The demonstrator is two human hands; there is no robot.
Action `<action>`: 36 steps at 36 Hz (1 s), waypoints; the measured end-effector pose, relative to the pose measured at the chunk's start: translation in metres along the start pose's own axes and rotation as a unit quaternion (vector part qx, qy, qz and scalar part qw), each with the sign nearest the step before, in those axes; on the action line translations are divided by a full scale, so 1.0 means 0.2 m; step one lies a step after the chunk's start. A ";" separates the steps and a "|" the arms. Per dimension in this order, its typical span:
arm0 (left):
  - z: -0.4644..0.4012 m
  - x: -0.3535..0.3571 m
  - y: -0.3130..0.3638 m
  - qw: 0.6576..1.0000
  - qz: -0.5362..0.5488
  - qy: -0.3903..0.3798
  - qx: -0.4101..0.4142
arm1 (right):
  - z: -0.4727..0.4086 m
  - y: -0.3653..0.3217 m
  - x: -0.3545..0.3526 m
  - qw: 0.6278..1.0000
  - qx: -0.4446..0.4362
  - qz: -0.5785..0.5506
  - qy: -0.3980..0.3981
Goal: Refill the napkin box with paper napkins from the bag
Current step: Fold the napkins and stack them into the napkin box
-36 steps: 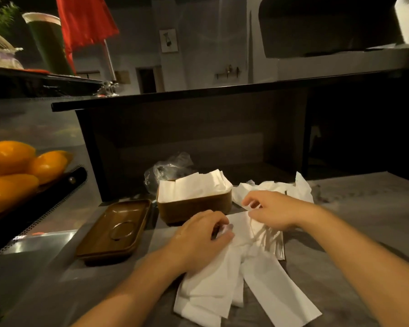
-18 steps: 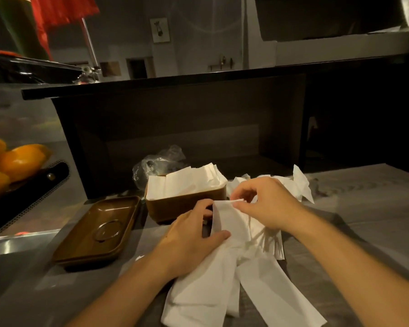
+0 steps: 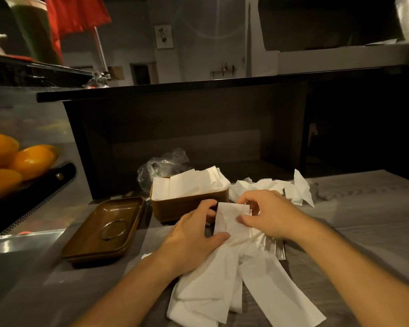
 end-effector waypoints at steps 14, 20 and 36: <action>-0.01 -0.12 -0.01 0.964 0.244 0.103 -0.021 | 0.02 -0.08 -0.19 0.945 -0.032 -0.279 0.170; 0.05 -0.18 0.11 0.893 0.443 -0.017 -0.076 | 0.09 -0.22 -0.15 0.888 -0.040 -0.458 -0.014; 0.13 -0.09 0.17 0.831 0.495 -0.234 -0.095 | 0.09 -0.27 -0.07 0.943 -0.059 -0.327 0.016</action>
Point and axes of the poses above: each hand's wrist, its own z-axis away from the middle knuckle, its own x-axis out of the palm, y = z × x, the point moved 6 cm from there along -z, towards the middle knuckle, and after that the axes turned 6 degrees about y, right-handed, at the moved point
